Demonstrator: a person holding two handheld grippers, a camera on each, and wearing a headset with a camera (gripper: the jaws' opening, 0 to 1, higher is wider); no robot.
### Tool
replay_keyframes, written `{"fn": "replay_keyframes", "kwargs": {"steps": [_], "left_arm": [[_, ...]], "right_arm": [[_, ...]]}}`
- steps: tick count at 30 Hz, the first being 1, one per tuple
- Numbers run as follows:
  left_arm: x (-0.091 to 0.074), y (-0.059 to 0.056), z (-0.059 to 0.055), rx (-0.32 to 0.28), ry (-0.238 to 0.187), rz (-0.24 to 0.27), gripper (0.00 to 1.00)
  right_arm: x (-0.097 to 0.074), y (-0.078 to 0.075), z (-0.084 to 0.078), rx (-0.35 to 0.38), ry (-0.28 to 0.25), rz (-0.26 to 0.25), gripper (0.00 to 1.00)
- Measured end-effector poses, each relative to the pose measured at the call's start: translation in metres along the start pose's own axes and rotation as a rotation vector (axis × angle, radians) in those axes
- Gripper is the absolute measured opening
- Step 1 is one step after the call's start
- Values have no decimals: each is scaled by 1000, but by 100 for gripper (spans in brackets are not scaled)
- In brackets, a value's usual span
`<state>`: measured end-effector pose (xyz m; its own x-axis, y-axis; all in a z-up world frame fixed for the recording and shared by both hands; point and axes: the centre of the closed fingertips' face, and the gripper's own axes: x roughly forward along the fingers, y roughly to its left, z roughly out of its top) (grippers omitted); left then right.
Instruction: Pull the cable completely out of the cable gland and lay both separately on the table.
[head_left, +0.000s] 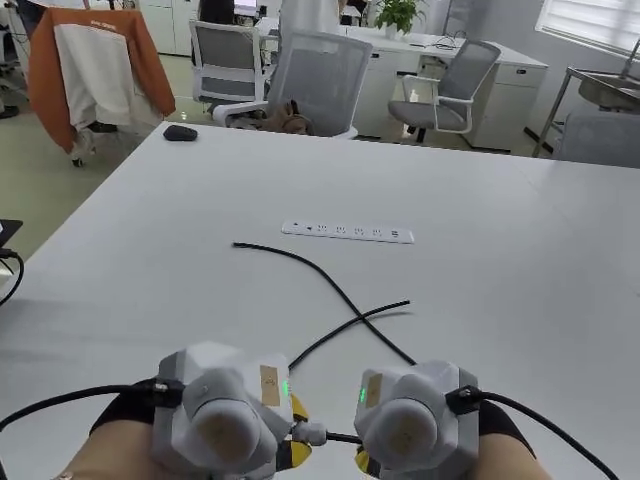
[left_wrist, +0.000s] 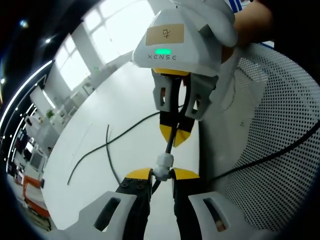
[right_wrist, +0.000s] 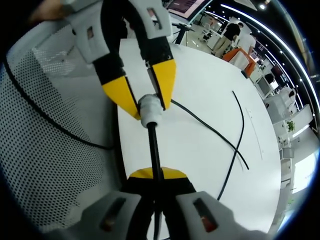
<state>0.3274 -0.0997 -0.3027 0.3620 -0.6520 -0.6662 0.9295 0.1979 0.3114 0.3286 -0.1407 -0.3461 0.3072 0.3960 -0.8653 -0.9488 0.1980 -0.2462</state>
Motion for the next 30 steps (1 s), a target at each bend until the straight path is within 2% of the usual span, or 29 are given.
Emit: {"fn": "replay_keyframes", "kwargs": {"steps": [3, 5, 8, 13, 17, 20, 22, 25, 30], "left_arm": [[-2, -2, 1, 2, 1, 0, 17], [-4, 1, -2, 13, 18, 15, 17], [-7, 6, -5, -6, 23, 31, 17], [-9, 11, -11, -20, 42, 49, 17], [-9, 11, -10, -18, 40, 48, 17], [-10, 11, -9, -18, 41, 52, 17], [-10, 13, -9, -26, 39, 56, 17], [-10, 15, -9, -27, 39, 64, 17], [-11, 13, -10, -20, 50, 59, 17]], "right_arm": [[1, 1, 0, -1, 6, -2, 0], [0, 0, -1, -3, 16, -10, 0], [-1, -3, -2, 13, 15, -21, 0], [-2, -9, -10, 35, 47, -47, 0], [-2, -11, -16, 53, 72, -52, 0], [-6, -21, -34, 96, 144, -98, 0], [-7, -23, -42, 128, 169, -101, 0], [-8, -25, -47, 147, 169, -97, 0], [-6, -17, -42, 139, 168, -71, 2]]}}
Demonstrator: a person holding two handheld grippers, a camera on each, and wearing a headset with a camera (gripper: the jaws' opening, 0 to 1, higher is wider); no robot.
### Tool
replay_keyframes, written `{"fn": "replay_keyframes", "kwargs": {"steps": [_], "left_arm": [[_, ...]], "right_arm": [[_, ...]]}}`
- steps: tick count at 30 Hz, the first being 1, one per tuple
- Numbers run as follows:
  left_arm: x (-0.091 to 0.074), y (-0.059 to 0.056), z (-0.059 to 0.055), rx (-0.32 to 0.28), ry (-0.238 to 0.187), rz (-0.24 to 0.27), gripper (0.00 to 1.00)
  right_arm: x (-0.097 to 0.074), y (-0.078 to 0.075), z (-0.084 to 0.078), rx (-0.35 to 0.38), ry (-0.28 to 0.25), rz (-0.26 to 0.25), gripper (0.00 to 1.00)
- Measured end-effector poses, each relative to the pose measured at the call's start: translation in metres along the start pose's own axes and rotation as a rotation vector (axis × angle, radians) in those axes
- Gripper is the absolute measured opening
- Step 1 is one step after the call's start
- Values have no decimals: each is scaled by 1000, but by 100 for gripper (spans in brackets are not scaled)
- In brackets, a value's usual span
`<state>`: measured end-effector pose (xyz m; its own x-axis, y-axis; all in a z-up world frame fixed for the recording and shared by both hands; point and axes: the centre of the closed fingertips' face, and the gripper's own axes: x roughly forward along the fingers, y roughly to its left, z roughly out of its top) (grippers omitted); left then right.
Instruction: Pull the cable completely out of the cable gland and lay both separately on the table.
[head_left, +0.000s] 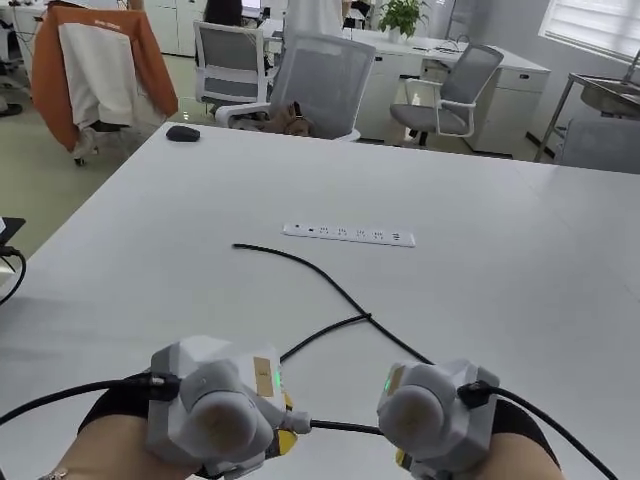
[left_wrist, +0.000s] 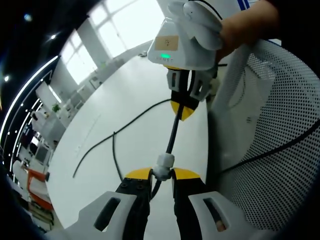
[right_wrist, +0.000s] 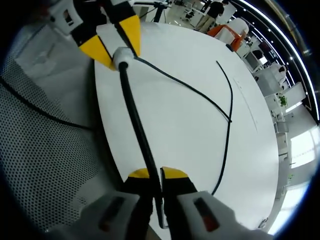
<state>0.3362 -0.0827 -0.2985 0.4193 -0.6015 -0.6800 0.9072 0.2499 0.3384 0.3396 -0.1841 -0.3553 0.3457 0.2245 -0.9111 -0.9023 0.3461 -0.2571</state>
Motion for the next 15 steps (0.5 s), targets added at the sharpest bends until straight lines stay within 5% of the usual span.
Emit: {"fn": "replay_keyframes", "kwargs": {"steps": [2, 4, 7, 10, 15], "left_arm": [[0, 0, 0, -3, -1, 0, 17], [0, -1, 0, 5, 2, -2, 17], [1, -6, 4, 22, -10, -17, 17], [2, -11, 9, 39, -26, -34, 17], [2, -13, 17, 36, -62, -47, 17]], "right_arm": [[2, 6, 4, -11, -11, 21, 11], [3, 18, 21, -96, -76, 60, 15], [-1, 24, 39, -115, -148, 71, 18], [-6, 27, 51, -113, -213, 90, 17], [-9, 33, 57, -144, -244, 99, 15]]}}
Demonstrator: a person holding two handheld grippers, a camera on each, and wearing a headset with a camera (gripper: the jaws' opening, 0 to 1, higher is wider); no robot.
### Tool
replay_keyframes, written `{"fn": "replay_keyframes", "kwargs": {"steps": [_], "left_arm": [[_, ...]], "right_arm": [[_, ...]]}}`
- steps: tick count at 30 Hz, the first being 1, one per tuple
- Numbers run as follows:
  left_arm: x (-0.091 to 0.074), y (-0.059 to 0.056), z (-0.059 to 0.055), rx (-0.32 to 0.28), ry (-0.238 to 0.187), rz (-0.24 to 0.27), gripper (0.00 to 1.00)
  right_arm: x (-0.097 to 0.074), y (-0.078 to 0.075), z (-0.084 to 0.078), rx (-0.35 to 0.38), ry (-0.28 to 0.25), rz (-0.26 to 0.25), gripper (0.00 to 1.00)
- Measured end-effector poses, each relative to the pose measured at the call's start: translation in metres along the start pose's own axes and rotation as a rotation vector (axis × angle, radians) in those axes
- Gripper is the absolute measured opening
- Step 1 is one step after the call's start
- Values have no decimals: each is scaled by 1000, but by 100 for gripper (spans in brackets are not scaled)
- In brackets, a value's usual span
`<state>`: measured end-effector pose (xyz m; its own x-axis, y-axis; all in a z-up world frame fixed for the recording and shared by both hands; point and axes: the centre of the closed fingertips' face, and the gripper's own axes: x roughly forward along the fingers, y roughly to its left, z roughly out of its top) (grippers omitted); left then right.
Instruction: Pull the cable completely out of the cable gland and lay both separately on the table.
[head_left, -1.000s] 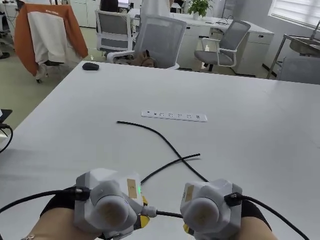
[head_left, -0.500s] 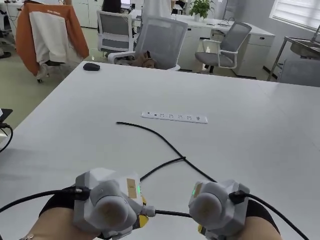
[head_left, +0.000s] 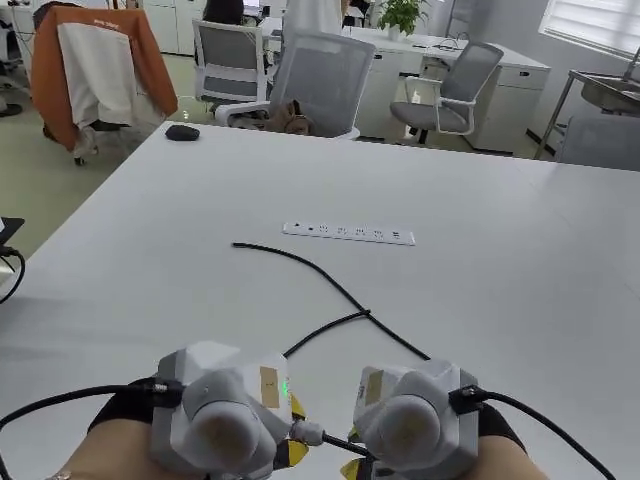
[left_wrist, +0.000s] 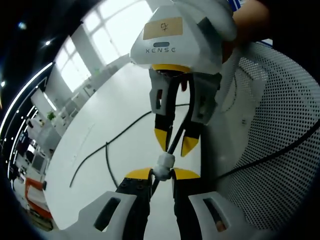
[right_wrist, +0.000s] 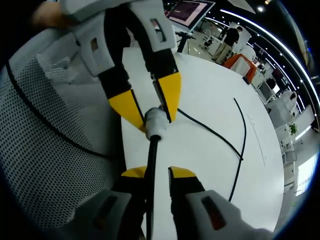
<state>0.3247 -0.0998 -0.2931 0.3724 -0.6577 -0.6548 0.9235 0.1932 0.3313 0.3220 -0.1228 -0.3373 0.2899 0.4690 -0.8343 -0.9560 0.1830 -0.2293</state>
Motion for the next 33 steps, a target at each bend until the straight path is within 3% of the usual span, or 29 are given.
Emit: {"fn": "replay_keyframes", "kwargs": {"steps": [3, 5, 12, 16, 22, 30, 33], "left_arm": [[1, 0, 1, -6, -10, -5, 17], [2, 0, 0, -7, -9, -6, 17], [3, -1, -2, 0, 4, -11, 17], [2, 4, -4, -19, 1, 4, 17], [3, 7, -9, -21, 20, 15, 17], [1, 7, -11, -24, 31, 18, 17], [1, 7, -12, -24, 35, 19, 17]], "right_arm": [[0, 0, 1, -4, -5, 3, 10], [2, 5, -1, -18, 0, 33, 1], [3, 5, -5, -34, 29, 19, 0], [3, -3, -12, -11, 52, -6, 0], [4, -6, -35, 33, 147, -11, 0], [3, -10, -44, 49, 193, -32, 0], [2, -14, -57, 30, 262, -52, 0]]}}
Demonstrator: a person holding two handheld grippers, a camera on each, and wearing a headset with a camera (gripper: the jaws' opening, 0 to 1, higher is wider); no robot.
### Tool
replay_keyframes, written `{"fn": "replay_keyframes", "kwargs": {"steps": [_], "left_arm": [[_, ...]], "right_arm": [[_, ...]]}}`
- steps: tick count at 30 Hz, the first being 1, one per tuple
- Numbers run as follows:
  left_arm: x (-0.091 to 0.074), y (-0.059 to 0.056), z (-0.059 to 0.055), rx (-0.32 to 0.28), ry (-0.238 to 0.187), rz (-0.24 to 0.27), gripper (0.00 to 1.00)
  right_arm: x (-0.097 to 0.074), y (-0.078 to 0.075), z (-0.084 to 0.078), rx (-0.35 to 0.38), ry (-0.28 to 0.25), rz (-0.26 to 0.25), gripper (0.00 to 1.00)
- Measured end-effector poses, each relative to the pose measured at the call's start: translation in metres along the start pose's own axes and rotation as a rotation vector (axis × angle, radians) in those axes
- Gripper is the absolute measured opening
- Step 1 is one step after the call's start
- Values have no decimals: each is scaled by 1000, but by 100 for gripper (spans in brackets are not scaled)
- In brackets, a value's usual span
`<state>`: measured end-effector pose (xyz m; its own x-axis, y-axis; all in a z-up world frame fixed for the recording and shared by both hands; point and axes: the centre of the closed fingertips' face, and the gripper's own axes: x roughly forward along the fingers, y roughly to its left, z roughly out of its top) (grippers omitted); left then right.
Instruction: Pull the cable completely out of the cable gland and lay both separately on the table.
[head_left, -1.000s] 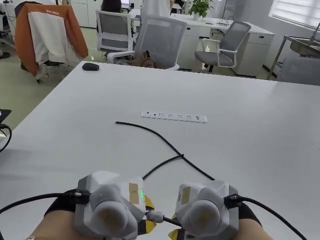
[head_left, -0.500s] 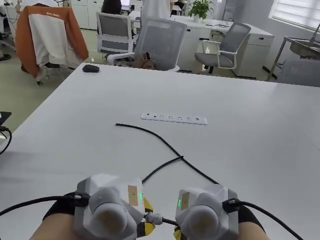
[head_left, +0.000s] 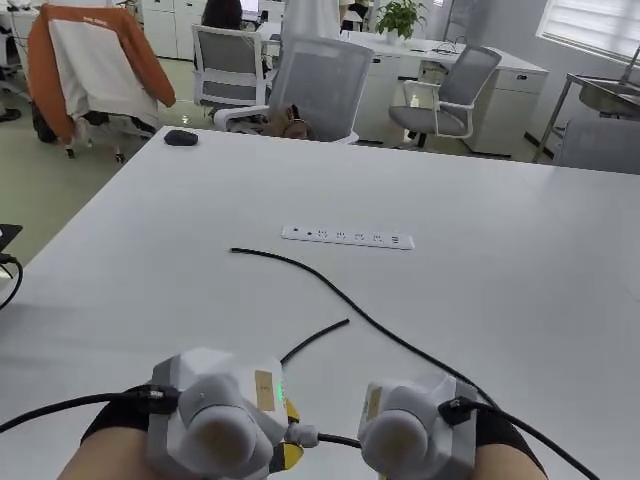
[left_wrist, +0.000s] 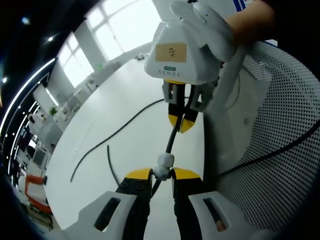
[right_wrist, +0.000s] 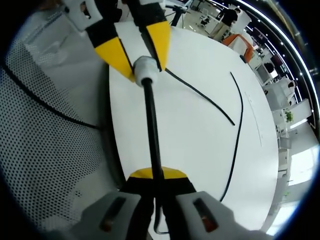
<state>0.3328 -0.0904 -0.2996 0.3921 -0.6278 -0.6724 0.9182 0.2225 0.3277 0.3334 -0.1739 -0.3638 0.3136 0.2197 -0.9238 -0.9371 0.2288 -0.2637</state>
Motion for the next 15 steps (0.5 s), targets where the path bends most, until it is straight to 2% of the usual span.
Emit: {"fn": "replay_keyframes", "kwargs": {"steps": [5, 9, 10, 12, 13, 15], "left_arm": [[0, -1, -1, 3, 7, -2, 17], [0, -2, -3, 6, 15, -4, 17], [0, -2, -3, 8, 14, -4, 17], [0, -3, -1, 15, 12, -6, 17], [0, -4, -1, 22, 11, -6, 17], [1, -5, 0, 25, 10, -13, 17]], "right_arm": [[-1, 2, -4, 34, 10, 18, 1], [-1, 7, 3, -9, -5, 25, 11], [-2, 9, 8, -9, -26, 32, 15], [-6, 13, 34, 1, -155, 53, 22], [-11, 15, 48, 9, -227, 69, 23], [-16, 19, 58, 7, -279, 88, 19]]}}
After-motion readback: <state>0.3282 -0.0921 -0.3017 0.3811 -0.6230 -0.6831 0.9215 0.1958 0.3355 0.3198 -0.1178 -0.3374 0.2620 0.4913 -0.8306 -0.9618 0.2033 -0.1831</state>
